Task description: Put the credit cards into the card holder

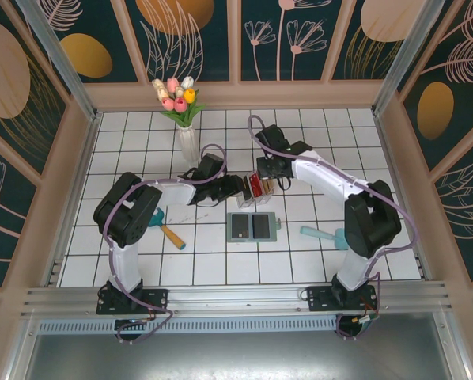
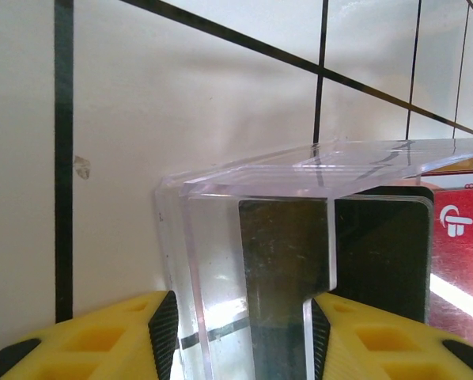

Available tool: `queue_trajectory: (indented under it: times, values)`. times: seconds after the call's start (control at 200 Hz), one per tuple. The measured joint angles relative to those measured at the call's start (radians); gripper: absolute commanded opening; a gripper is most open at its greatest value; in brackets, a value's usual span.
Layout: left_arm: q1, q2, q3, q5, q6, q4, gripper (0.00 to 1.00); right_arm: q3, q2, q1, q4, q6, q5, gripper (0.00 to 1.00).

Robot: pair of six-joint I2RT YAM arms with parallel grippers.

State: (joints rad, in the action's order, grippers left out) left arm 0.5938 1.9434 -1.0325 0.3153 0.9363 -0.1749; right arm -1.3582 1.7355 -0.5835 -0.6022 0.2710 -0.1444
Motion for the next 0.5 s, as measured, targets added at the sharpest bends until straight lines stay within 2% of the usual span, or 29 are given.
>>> queue_trajectory:
  times: [0.345, 0.465, 0.5]
  values:
    - [0.0, -0.038, 0.028, -0.003, -0.001, 0.027, 0.53, 0.028, -0.031, 0.017, 0.028, 0.028, 0.068, 0.01]
    - [0.0, -0.079, 0.046, -0.012, -0.003, 0.043, 0.58, 0.051, -0.046, 0.021, 0.04, 0.047, 0.106, 0.01]
    - [0.0, -0.096, 0.048, -0.017, -0.004, 0.048, 0.63, 0.059, -0.062, 0.024, 0.043, 0.052, 0.121, 0.0]
